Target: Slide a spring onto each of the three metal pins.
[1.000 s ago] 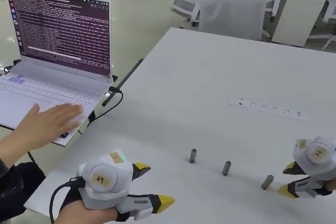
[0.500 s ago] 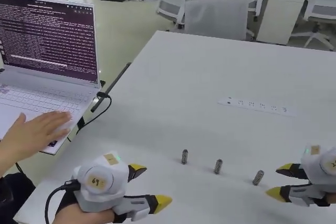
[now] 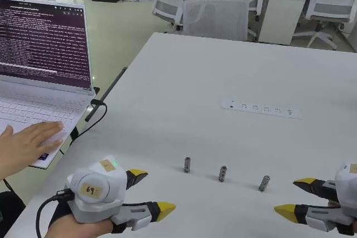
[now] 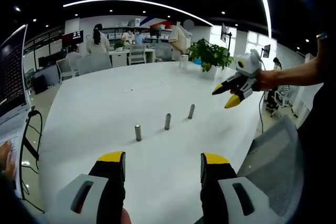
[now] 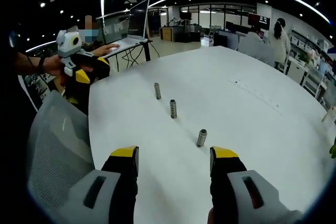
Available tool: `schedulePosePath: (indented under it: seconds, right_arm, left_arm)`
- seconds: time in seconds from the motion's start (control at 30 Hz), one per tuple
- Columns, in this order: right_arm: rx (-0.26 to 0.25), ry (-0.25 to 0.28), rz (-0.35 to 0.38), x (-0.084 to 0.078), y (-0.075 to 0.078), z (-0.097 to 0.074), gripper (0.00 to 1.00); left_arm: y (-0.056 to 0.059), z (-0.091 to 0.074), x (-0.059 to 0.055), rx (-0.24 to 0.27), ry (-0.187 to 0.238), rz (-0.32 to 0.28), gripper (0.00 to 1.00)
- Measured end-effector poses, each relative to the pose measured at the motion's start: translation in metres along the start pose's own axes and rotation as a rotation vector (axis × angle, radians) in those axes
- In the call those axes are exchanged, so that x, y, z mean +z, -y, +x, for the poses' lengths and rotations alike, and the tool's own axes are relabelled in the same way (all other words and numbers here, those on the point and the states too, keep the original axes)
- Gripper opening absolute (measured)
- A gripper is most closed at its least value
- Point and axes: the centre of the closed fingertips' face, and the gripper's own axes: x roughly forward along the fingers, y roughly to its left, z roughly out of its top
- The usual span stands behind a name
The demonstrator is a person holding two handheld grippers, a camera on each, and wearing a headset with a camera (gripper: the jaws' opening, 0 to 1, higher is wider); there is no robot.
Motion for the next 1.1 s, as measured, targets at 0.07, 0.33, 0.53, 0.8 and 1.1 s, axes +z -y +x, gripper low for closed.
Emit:
schedulePosePath:
  seconds: [0.07,0.33,0.53,0.8,1.1]
  right_arm:
    - [-0.014,0.013,0.021,-0.002,-0.001,-0.005,0.55]
    - [-0.053,0.073,0.099,-0.003,-0.01,-0.025,0.63]
    - [-0.059,0.073,0.128,-0.012,-0.021,-0.03,0.66]
    - [-0.056,0.075,0.16,-0.018,-0.03,-0.032,0.68]
    - [-0.045,0.074,0.173,-0.021,-0.035,-0.031,0.7]
  left_arm:
    - [0.0,-0.001,0.001,0.0,0.003,-0.001,0.53]
    - [-0.004,-0.005,0.002,0.01,0.011,-0.008,0.54]
    - [-0.004,-0.008,0.002,0.013,0.013,-0.013,0.56]
    - [-0.006,-0.01,0.001,0.018,0.013,-0.016,0.57]
    - [-0.006,-0.011,0.0,0.024,0.018,-0.026,0.59]
